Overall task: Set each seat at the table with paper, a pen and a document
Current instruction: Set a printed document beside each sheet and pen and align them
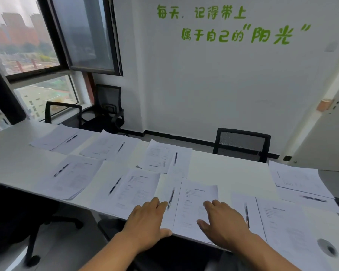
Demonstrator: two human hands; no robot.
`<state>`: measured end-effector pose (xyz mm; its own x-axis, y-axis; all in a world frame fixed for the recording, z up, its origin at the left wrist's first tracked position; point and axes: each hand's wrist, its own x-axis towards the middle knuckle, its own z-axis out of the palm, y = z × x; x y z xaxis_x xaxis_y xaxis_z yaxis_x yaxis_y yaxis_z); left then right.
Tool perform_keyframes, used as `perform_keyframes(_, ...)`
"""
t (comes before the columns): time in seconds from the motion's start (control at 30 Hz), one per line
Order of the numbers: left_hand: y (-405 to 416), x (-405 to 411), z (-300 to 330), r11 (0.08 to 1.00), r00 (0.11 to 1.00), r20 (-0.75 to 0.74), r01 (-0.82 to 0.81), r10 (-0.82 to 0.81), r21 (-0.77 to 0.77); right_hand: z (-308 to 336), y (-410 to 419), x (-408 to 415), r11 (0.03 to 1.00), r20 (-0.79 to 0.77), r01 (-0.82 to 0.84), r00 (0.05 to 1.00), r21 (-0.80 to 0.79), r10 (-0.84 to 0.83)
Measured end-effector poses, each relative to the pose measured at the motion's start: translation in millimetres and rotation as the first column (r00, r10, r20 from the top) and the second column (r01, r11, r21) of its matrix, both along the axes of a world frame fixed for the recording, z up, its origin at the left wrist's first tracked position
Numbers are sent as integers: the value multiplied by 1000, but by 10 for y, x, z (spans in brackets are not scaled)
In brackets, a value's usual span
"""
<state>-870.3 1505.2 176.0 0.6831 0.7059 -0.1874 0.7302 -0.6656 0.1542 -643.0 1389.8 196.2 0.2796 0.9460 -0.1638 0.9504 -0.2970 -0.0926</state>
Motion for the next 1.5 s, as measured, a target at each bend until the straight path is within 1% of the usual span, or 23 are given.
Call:
perform_keyframes(0.13,221,169,-171,999,999,-34,38,-39,-27,-169,181,122,999,-22,30,999,-19,-30)
perform_keyframes(0.33,623,422,-405,995,988,-131,68,-78,-79,-550,539,429,997,-88,66,994,-38,-69)
perform_keyframes(0.47,852,524,-610,990,975,-197,80,-103,-120,-875,721,574,992,-134,65,988,-106,-79)
perform_keyframes(0.57,943,569,-775,984,968,-221,89,-123,-154,-1078,798,621,986,-159,59,984,-155,-84)
perform_keyframes(0.7,1029,627,-976,973,959,-237,107,-156,-206,-1296,844,661,975,-182,72,977,-208,-111)
perform_keyframes(0.87,1191,698,-1220,955,942,-244,173,-232,-241,-1498,907,687,960,-178,109,971,-259,-159)
perform_keyframes(1.23,1684,768,-1814,901,889,-227,331,-398,-281,-1906,1006,602,901,-116,269,939,-341,-325)
perform_keyframes(1.37,1767,782,-1915,892,881,-220,352,-418,-284,-1999,1020,578,893,-114,294,930,-340,-350)
perform_keyframes(1.5,1818,793,-1988,893,887,-220,335,-406,-301,-2099,1053,605,905,-122,274,937,-324,-327)
